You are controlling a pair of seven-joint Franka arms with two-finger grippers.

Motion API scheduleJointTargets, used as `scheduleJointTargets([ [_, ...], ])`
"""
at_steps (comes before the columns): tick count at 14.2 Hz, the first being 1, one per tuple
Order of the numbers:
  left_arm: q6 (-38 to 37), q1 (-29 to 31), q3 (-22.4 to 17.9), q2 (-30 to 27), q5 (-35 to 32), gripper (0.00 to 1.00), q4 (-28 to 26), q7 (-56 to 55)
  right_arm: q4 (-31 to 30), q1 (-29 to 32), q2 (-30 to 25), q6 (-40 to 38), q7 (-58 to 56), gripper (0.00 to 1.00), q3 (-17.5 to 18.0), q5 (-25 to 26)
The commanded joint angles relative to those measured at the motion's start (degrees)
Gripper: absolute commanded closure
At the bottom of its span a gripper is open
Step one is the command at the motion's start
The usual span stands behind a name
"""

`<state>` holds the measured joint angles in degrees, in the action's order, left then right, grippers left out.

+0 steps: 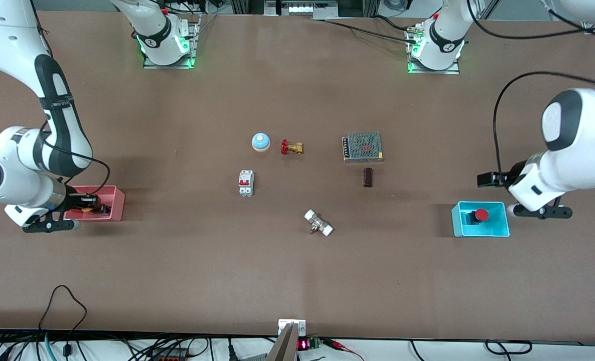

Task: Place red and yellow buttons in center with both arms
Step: 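Lift the yellow button while the left gripper reaches the red button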

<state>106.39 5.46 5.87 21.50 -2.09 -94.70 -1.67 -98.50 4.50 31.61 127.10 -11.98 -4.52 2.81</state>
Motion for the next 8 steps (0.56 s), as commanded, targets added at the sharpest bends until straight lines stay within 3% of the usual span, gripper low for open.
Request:
scheduleJointTargets([
  [1,3.7,-0.1,0.1,3.4,-1.1,0.0,0.4,-3.1,-0.8,0.3,-4.8,-5.0,-0.9,0.91,0.6,0.9],
  [3,5.8,0.1,0.1,4.9,-1.1,0.0,-0.8,-3.2,-0.8,-0.2,-8.3,-9.1,-0.9,0.91,0.9,0.8],
  [8,18.0,0.4,-0.9,5.3,-3.3,0.0,-7.1,-2.1,-0.8,-0.7,-15.2,-16.7,1.7,0.91,5.7,0.4],
])
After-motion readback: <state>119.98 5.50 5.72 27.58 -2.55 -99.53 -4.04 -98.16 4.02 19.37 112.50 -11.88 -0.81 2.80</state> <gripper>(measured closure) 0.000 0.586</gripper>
